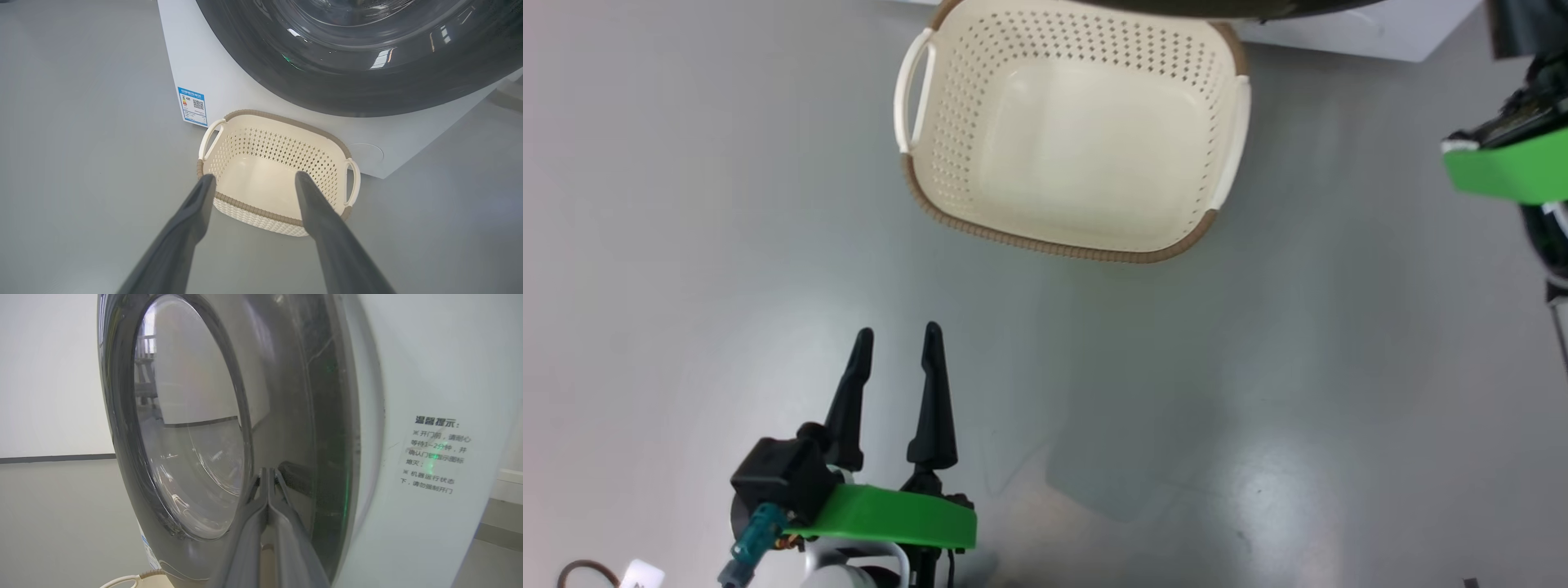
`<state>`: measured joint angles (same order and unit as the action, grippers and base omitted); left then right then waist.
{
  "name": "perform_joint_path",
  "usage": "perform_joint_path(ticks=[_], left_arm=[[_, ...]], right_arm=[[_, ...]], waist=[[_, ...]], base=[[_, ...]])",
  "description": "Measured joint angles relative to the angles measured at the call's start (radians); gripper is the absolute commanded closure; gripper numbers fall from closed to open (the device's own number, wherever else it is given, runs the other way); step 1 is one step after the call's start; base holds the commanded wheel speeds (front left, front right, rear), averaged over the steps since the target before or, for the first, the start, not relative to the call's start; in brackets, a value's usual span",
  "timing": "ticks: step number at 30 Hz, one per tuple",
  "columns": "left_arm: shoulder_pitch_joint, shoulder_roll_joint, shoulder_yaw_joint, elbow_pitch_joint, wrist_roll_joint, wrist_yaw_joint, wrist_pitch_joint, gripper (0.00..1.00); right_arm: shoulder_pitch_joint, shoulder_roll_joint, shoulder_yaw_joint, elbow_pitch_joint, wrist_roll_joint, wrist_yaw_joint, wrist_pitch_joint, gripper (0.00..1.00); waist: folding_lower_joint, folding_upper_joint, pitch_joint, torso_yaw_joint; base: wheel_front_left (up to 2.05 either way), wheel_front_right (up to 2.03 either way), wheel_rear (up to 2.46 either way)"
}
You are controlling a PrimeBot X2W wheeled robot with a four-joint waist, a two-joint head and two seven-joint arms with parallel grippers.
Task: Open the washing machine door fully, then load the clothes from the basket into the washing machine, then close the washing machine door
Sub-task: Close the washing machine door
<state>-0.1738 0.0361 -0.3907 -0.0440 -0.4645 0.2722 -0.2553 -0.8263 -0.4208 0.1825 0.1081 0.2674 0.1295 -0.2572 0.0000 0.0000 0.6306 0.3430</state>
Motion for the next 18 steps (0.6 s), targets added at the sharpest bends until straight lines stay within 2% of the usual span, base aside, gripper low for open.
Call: perform_joint_path(ticks=[10, 18], left_arm=[[0.0, -0.002, -0.064, -0.063, -0.036, 0.029, 0.0, 0.0], [0.0, -0.003, -0.077, -0.063, -0.036, 0.031, 0.0, 0.0]], right_arm=[[-0.131, -0.108, -0.008, 0.057, 0.026, 0.002, -0.002, 1.0], [-0.154, -0.117, -0.013, 0.11, 0.025, 0.025, -0.01, 1.0]], waist=[[0.0, 0.0, 0.051, 0.056], [0.0, 0.0, 0.043, 0.065]], base=[[0.0, 0.0, 0.0], [0.0, 0.0, 0.0]])
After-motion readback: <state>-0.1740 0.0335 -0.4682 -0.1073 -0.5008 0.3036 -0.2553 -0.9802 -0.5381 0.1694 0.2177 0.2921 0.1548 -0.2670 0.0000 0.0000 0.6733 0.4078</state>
